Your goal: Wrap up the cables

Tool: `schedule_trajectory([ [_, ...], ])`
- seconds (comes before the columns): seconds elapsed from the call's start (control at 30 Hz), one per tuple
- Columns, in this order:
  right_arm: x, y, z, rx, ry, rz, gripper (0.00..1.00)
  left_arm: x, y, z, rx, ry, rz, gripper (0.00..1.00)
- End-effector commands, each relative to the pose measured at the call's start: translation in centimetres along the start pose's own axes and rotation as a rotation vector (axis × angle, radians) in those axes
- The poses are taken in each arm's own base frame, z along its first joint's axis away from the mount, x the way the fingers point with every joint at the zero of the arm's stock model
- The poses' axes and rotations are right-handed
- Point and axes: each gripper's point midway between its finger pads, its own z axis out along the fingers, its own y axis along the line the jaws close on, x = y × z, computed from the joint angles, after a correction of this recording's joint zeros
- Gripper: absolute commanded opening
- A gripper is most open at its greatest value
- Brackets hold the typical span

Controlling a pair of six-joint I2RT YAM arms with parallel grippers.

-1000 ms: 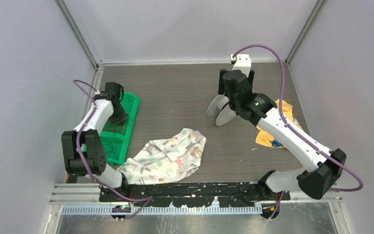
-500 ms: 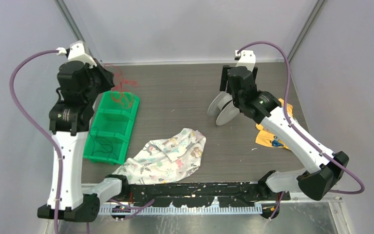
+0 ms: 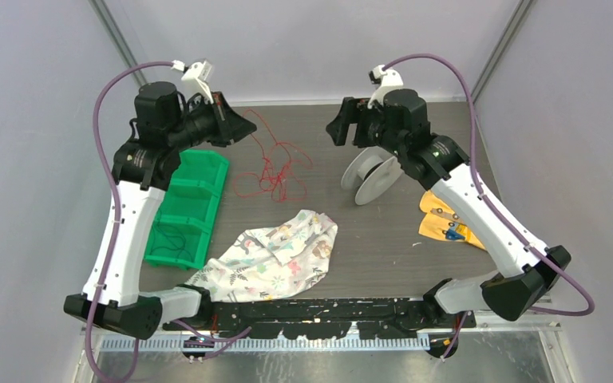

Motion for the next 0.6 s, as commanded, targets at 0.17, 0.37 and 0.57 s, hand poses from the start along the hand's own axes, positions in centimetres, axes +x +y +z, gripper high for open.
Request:
schedule_trajectory([
  [0.17,2.9,7.8,0.8,-0.348,0.145,0.012,0.87,-2.2,-4.5,-2.6,0.167,-0.083,0.068,0.00],
  [0.37,5.4,10.1,2.3,-0.404,0.208,-0.048,0.87,-2.4,-5.5,-3.4,0.192,-0.083,0.079,0.01],
  [0.57,5.9,10.4,5.0,-0.364,0.198,-0.076,0.87,-2.5,-6.0,-4.0,0.204,-0.079,0.092,0.01],
])
